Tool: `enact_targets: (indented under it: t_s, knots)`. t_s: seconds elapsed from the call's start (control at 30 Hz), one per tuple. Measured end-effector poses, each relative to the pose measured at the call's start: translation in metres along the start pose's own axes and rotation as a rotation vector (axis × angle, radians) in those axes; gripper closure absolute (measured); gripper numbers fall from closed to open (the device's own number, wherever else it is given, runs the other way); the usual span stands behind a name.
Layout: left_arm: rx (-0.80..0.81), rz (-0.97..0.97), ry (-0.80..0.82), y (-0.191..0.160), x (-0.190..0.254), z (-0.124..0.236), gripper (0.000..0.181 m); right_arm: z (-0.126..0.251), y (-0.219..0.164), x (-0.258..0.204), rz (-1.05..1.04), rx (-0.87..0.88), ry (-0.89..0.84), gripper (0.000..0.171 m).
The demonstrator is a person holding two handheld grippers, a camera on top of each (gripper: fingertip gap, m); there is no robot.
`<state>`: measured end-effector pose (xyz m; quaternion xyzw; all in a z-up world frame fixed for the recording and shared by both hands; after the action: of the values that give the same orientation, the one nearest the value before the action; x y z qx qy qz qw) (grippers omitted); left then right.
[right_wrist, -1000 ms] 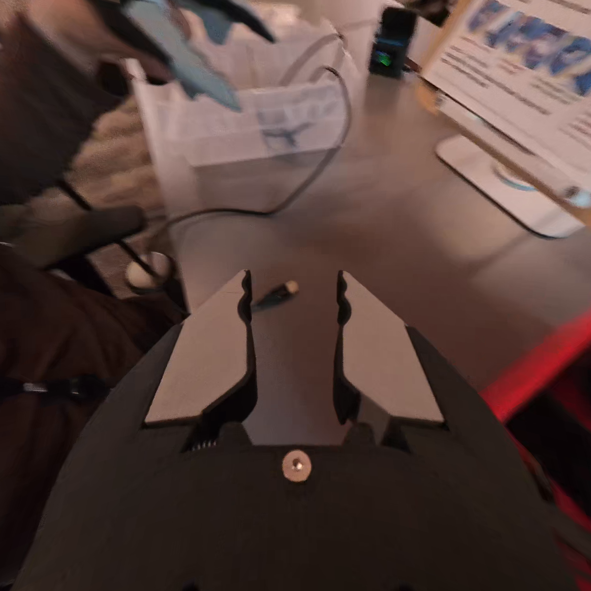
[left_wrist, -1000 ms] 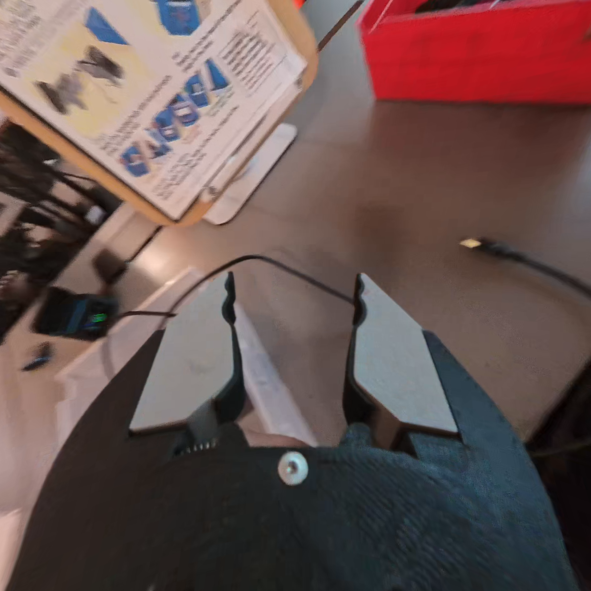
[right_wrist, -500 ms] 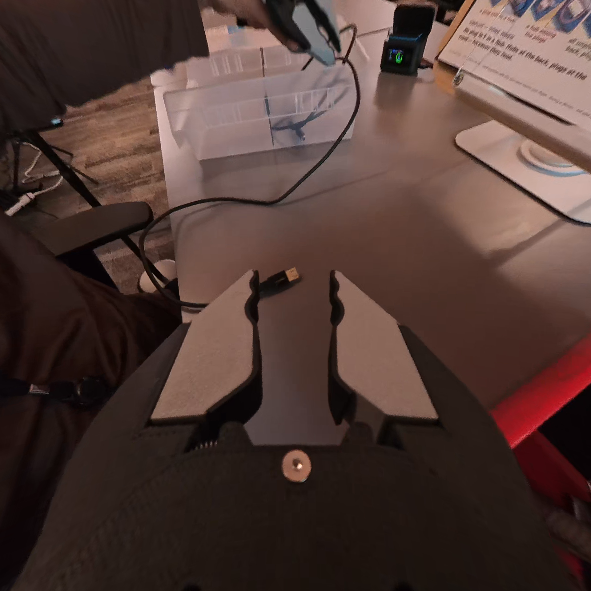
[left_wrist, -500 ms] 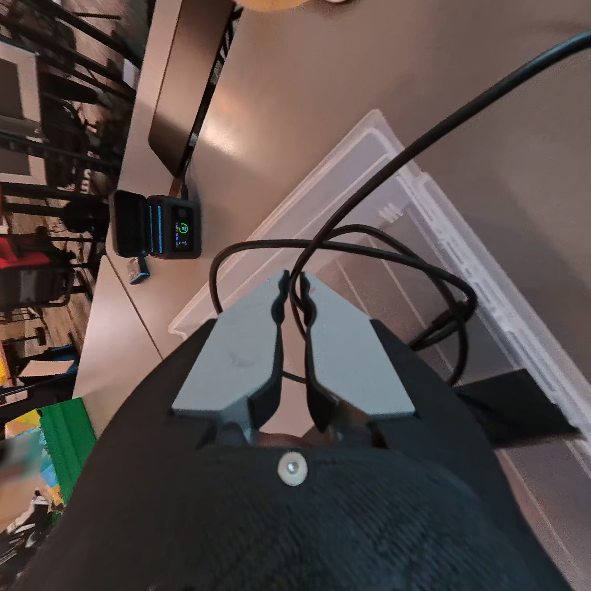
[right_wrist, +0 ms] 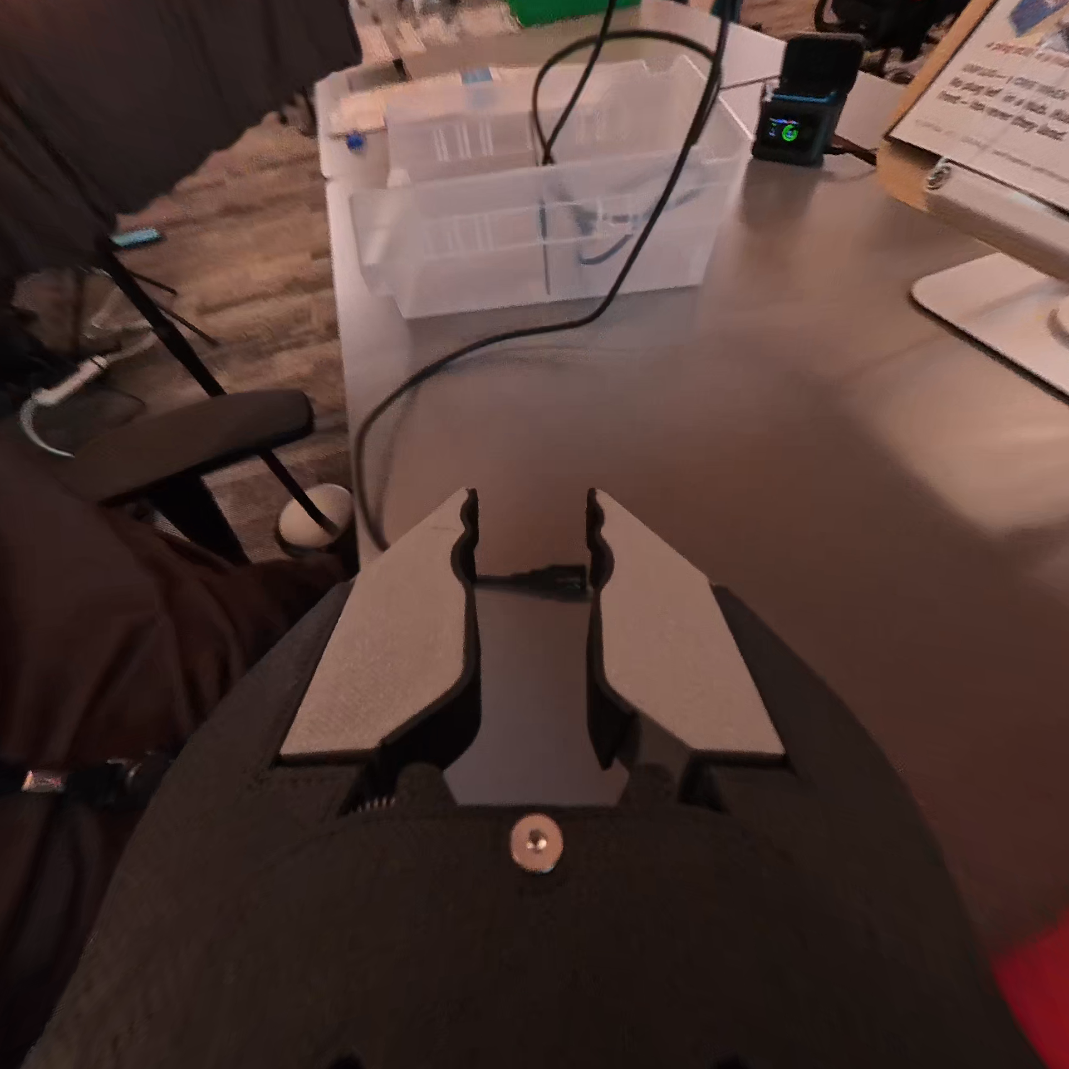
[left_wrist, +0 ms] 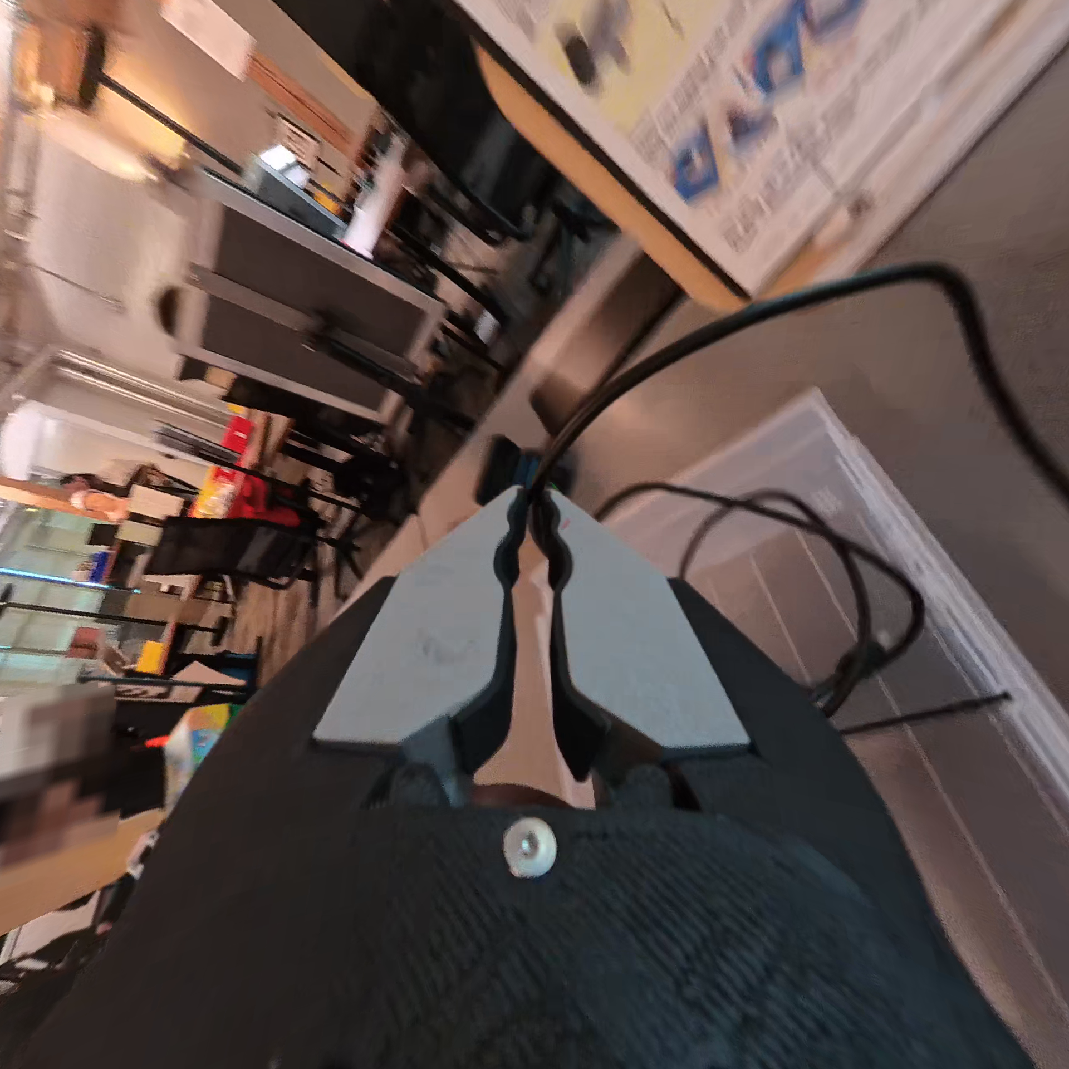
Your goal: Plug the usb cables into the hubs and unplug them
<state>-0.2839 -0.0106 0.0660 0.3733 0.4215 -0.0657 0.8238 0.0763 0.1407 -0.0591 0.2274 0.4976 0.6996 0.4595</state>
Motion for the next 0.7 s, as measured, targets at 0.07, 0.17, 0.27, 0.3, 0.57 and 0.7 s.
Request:
enact_targets:
  t_s: [0.07, 0.17, 0.27, 0.3, 0.57, 0.7]
  knots:
    - [0.108, 0.037, 0.118, 0.033, -0.034, 0.035, 0.178, -0.014, -0.005, 0.001, -0.007, -0.014, -0.003, 0.136]
    - [0.344, 0.129, 0.255, 0.090, -0.072, 0.098, 0.178, -0.033, -0.018, 0.023, 0.030, -0.039, -0.155, 0.137]
    - [0.403, 0.108, 0.210, 0.133, -0.076, 0.129, 0.178, -0.041, -0.033, 0.042, 0.021, -0.026, -0.275, 0.141]
    - [0.410, 0.080, 0.248, 0.144, -0.080, 0.135, 0.179, -0.041, -0.034, 0.045, -0.004, -0.031, -0.284, 0.139]
    - [0.481, 0.015, 0.181, 0.224, -0.067, 0.159, 0.179, -0.028, -0.027, 0.039, -0.035, 0.090, -0.241, 0.123]
    - [0.470, -0.059, 0.057, 0.233, -0.020, 0.149, 0.178, -0.017, -0.026, 0.041, 0.007, 0.118, -0.316, 0.123]
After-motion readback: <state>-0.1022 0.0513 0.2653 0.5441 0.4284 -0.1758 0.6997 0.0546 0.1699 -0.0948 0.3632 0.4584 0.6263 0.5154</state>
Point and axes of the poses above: each gripper's, where its closed fingertips meet, z back along the fingers, y out of its top, x = y × z across the jaws, the point moved 5 cm from there along z, back along the fingers, and after that the axes turned 2 degrees about -z, right-handed, at the moved point
